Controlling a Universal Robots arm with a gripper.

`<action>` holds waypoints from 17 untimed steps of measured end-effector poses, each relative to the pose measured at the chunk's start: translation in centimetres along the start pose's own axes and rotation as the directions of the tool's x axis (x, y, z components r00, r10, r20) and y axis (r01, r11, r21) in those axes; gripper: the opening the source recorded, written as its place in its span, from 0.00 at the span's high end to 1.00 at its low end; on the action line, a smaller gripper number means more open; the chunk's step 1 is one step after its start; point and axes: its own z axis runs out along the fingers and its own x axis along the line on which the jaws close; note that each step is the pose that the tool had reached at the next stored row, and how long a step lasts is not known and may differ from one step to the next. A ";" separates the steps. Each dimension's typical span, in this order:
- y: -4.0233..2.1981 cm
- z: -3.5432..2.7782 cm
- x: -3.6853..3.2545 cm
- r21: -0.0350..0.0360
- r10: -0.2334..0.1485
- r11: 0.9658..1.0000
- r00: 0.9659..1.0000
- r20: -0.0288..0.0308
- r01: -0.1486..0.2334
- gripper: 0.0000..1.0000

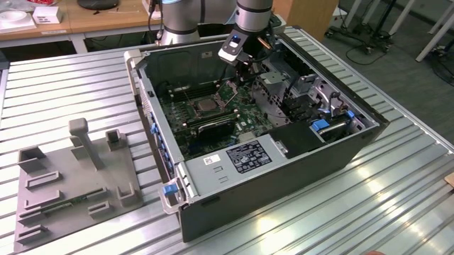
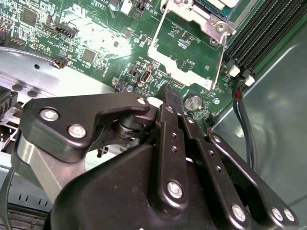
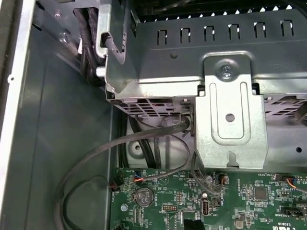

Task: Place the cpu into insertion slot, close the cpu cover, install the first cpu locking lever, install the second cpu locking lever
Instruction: 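Place the cpu into insertion slot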

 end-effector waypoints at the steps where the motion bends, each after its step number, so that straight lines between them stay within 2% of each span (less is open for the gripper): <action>1: 0.00 0.00 0.00 0.000 0.000 1.000 1.000 0.000 0.000 0.89; 3: 0.00 0.01 0.00 0.000 0.000 1.000 1.000 0.000 0.000 0.89; 4: 0.00 0.03 0.00 0.003 0.000 1.000 1.000 0.000 0.000 0.89; 6: 0.01 0.06 0.00 0.027 0.001 1.000 1.000 0.000 -0.001 0.89; 7: 0.01 0.05 0.00 0.032 0.001 0.999 1.000 0.000 -0.001 0.89; 12: 0.01 0.05 0.00 0.040 0.001 0.999 1.000 0.001 -0.001 0.89; 15: -0.12 0.05 0.00 0.039 0.001 0.999 1.000 0.000 -0.001 0.89; 17: -0.43 0.03 0.00 0.036 0.001 0.999 1.000 0.000 -0.001 0.89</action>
